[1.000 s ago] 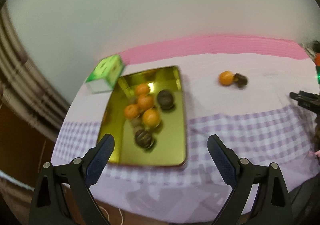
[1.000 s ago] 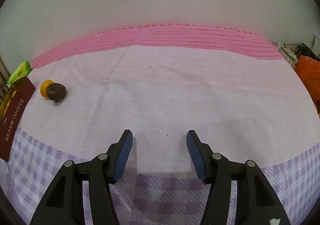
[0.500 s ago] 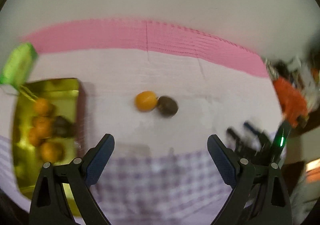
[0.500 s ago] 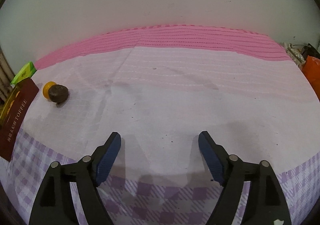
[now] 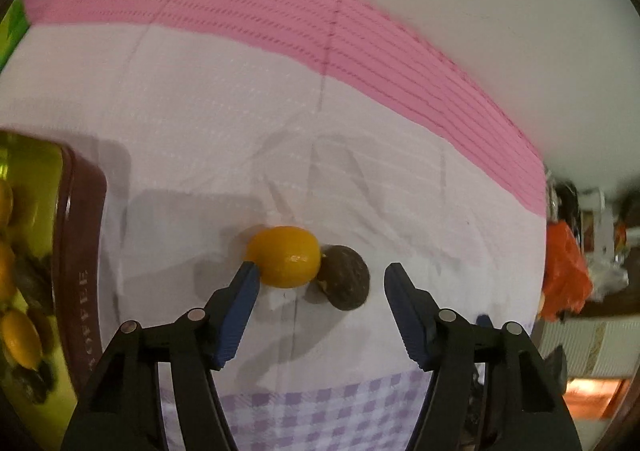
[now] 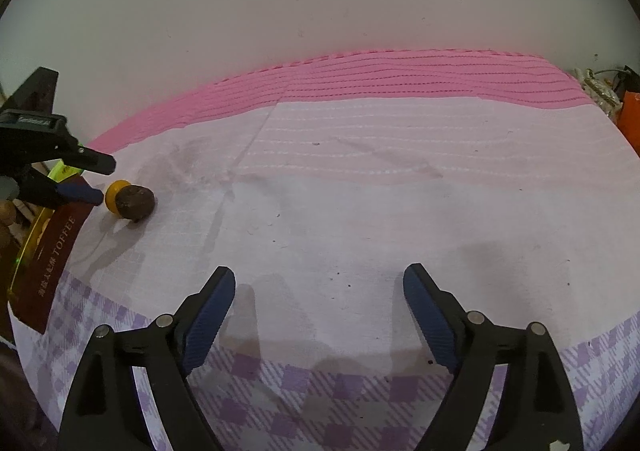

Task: Organize fruits
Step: 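Reach the left gripper to the last mandarin on the cloth and grasp it, then lift the mandarin with the left gripper while the right gripper grasps the dark passion fruit, then carry the mandarin over the tin and open the left gripper to release it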

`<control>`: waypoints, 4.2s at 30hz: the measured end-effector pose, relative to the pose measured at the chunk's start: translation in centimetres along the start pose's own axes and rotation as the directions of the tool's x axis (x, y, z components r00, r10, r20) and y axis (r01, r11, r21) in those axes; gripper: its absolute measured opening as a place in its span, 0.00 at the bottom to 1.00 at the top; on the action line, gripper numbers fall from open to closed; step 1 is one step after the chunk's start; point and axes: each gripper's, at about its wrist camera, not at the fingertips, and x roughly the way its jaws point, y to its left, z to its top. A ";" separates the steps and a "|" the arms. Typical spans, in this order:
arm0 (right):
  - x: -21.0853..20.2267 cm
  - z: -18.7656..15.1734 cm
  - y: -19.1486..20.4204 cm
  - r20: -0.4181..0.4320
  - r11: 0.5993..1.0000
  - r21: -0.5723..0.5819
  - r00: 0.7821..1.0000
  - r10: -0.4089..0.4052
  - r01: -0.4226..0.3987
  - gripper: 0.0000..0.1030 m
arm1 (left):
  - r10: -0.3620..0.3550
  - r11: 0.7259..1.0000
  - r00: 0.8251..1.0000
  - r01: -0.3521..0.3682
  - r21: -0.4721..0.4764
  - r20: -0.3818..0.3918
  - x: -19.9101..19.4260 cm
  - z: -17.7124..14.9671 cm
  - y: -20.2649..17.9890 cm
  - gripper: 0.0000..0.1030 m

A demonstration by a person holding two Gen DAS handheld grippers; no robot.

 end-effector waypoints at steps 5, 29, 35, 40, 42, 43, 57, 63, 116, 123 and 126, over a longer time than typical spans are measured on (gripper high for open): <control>-0.1 -0.2 -0.2 0.000 1.000 0.000 1.000 0.005 -0.005 0.84 | 0.059 0.995 0.998 -0.059 -0.081 -0.002 1.4 -0.1 0.4 0.63; -0.2 -0.2 0.3 -0.006 1.000 -0.008 1.000 0.020 -0.020 0.91 | 0.111 0.991 0.987 -0.100 -0.093 0.120 0.4 -2.3 1.8 0.40; -0.2 -0.2 0.5 -0.007 1.000 -0.011 1.000 0.017 -0.018 0.92 | 0.099 0.995 0.989 -0.099 -0.012 0.111 -0.6 -5.1 1.8 0.40; -0.3 -0.3 0.5 -0.007 1.000 -0.011 1.000 0.017 -0.017 0.92 | 0.119 0.991 0.988 -0.124 0.051 0.095 -0.4 -6.9 1.8 0.40; -0.2 -0.3 0.6 -0.008 1.000 -0.012 1.000 0.016 -0.016 0.93 | 0.130 0.988 0.986 -0.137 0.071 0.105 -0.4 -7.2 1.5 0.40; -0.2 -0.3 0.6 -0.008 1.000 -0.012 1.000 0.016 -0.016 0.93 | 0.137 0.986 0.984 -0.147 0.079 0.111 -0.5 -7.5 1.4 0.40; -0.2 -0.4 0.6 -0.009 1.000 -0.013 1.000 0.014 -0.014 0.94 | 0.228 0.924 0.942 -0.289 0.250 0.246 1.1 -11.2 -1.2 0.42; -0.2 -0.5 0.8 -0.009 1.000 -0.018 1.000 0.008 -0.009 0.94 | 0.202 0.913 0.932 -0.291 0.288 0.299 0.3 -13.3 -0.5 0.41; 4.1 0.0 14.6 -0.058 0.960 -0.230 0.987 0.147 -0.156 0.35 | 0.192 0.979 0.871 -0.205 -0.022 0.453 -14.7 -14.3 13.9 0.41; 4.1 0.0 14.7 -0.058 0.960 -0.233 0.988 0.145 -0.155 0.35 | 0.200 0.975 0.884 -0.221 0.001 0.422 -12.9 -13.0 13.8 0.41; 4.1 0.0 14.6 -0.059 0.960 -0.230 0.987 0.149 -0.158 0.35 | 0.220 0.970 0.882 -0.244 0.003 0.417 -12.2 -12.8 13.8 0.41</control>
